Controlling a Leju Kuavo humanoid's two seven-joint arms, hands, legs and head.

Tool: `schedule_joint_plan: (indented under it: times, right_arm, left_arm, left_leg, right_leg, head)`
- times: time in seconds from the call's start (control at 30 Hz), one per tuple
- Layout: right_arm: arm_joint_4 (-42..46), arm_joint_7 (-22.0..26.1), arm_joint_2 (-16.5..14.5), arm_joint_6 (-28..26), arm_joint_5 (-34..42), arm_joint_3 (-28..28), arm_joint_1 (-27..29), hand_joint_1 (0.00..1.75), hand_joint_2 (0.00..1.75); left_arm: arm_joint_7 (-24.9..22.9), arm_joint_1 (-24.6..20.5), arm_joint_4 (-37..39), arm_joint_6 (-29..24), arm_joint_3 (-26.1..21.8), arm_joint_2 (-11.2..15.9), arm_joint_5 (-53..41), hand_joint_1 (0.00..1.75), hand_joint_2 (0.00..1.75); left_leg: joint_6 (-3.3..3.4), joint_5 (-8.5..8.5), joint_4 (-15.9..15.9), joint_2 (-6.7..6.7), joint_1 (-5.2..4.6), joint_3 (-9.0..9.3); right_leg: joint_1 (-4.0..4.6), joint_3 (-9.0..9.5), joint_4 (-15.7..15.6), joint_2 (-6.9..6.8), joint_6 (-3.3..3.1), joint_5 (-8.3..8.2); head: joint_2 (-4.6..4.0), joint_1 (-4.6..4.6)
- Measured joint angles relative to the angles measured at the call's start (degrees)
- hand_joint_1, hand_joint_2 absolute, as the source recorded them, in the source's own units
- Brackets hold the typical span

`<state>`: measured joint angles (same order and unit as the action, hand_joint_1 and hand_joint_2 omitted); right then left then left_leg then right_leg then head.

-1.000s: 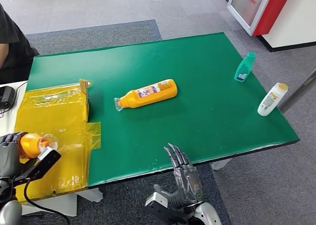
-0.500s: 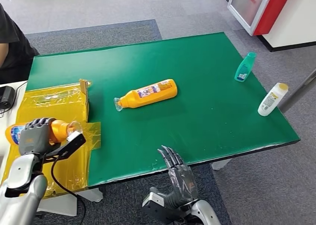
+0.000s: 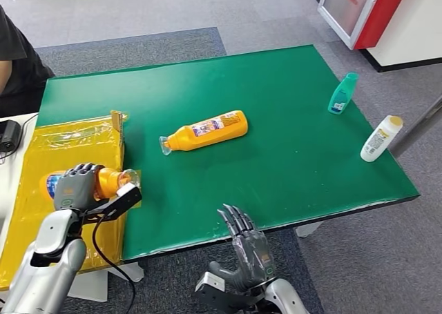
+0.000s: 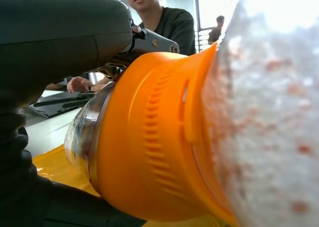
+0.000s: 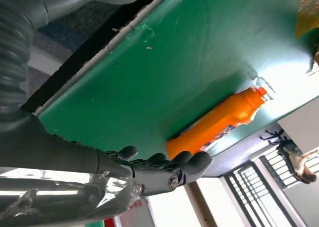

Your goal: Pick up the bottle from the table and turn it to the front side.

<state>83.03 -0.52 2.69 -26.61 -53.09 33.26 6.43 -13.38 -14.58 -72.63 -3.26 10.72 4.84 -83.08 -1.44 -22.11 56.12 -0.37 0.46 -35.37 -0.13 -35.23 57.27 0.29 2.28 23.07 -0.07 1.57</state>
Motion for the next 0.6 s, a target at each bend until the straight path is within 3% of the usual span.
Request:
schedule_joint_plan:
  times: [0.03, 0.07, 0.1, 0.17, 0.6]
  right_arm:
    - [-0.1, -0.1, 0.0, -0.1, -0.2, 0.1, -0.1, 0.00, 1.75]
    - [-0.1, -0.2, 0.0, -0.2, -0.3, 0.1, -0.1, 0.00, 1.75]
    - [-0.1, -0.3, 0.0, -0.2, -0.3, 0.2, -0.1, 0.00, 1.75]
    - [-0.3, -0.4, 0.0, -0.2, -0.2, 0.2, -0.2, 0.00, 1.75]
    - [-1.0, -0.8, 0.0, -1.2, 1.0, 0.2, 0.2, 0.00, 1.75]
  left_arm:
    - [-0.3, -0.1, 0.1, 0.2, 0.2, 0.0, 0.1, 0.31, 1.75]
    - [-0.6, -0.2, 0.3, 0.4, 0.3, -0.1, 0.2, 0.10, 1.31]
    - [-0.9, -0.3, 0.4, 0.6, 0.3, -0.1, 0.4, 0.00, 0.87]
    - [-1.4, -0.4, 0.8, 1.7, 0.3, -0.1, 1.4, 0.00, 0.00]
    - [-2.8, 0.0, 1.3, 7.1, -1.7, 0.9, 12.1, 0.00, 0.00]
  left_leg:
    - [0.00, 0.00, 0.0, 0.00, 0.00, 0.00]
    - [0.00, 0.00, 0.0, 0.00, 0.00, 0.00]
    - [0.00, 0.00, 0.0, 0.00, 0.00, 0.00]
    - [0.00, 0.00, 0.0, 0.00, 0.00, 0.00]
    - [0.00, 0.00, 0.0, 0.00, 0.00, 0.00]
  right_leg:
    - [0.00, 0.00, 0.0, 0.00, 0.00, 0.00]
    - [0.00, 0.00, 0.0, 0.00, 0.00, 0.00]
    - [0.00, 0.00, 0.0, 0.00, 0.00, 0.00]
    - [0.00, 0.01, 0.0, 0.00, 0.00, -0.01]
    - [0.01, 0.01, 0.0, 0.00, 0.00, 0.00]
  head:
    - [0.00, 0.00]
    - [0.00, 0.00]
    - [0.00, 0.00]
    - [0.00, 0.00]
    - [0.00, 0.00]
